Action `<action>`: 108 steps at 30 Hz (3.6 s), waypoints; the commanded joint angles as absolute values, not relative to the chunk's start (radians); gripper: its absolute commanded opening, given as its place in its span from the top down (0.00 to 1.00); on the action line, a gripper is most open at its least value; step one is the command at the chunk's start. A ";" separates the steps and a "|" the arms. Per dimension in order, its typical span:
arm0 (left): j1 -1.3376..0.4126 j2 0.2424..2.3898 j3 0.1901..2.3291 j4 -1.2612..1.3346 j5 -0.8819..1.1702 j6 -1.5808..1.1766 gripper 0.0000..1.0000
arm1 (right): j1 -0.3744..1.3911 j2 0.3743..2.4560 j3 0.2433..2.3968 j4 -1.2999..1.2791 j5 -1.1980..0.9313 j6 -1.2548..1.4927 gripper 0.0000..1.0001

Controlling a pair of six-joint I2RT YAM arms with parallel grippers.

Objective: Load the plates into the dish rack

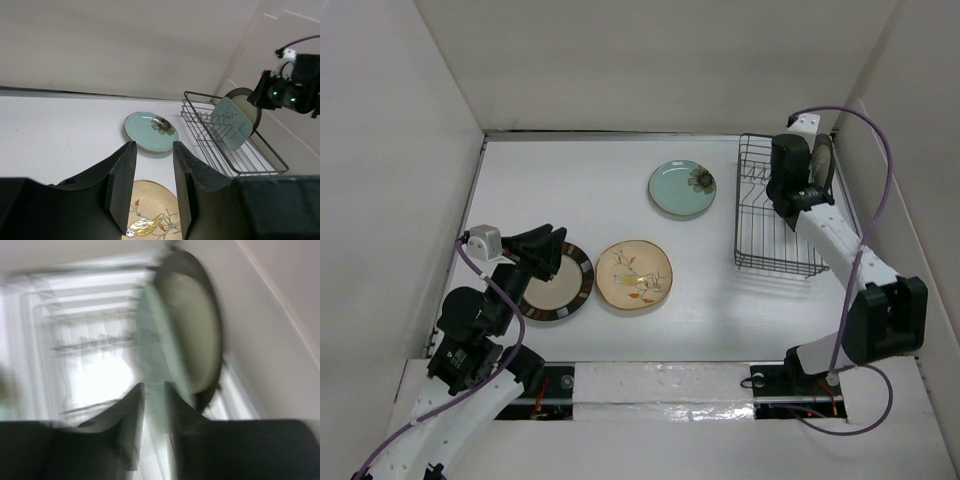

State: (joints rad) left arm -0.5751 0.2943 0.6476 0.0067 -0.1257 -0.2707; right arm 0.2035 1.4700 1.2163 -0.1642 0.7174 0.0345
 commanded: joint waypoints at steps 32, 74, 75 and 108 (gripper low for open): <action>-0.537 0.457 0.663 0.035 -0.202 -0.232 0.66 | 0.680 1.772 0.968 0.070 -0.063 0.351 0.31; -0.537 0.425 0.660 0.035 -0.161 -0.229 0.63 | 0.395 1.160 1.080 0.065 0.059 0.422 1.00; -0.537 0.420 0.660 0.040 -0.160 -0.230 0.63 | 0.394 1.146 1.110 0.055 0.137 0.402 1.00; -0.537 0.413 0.652 0.048 -0.121 -0.247 0.62 | 0.247 1.598 1.499 0.374 0.991 -0.702 1.00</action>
State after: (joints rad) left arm -0.5415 0.4164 0.6476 -0.0097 -0.1429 -0.2375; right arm 0.2417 1.6241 1.4193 0.2146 0.9890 -0.5945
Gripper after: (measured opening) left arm 0.379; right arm 0.129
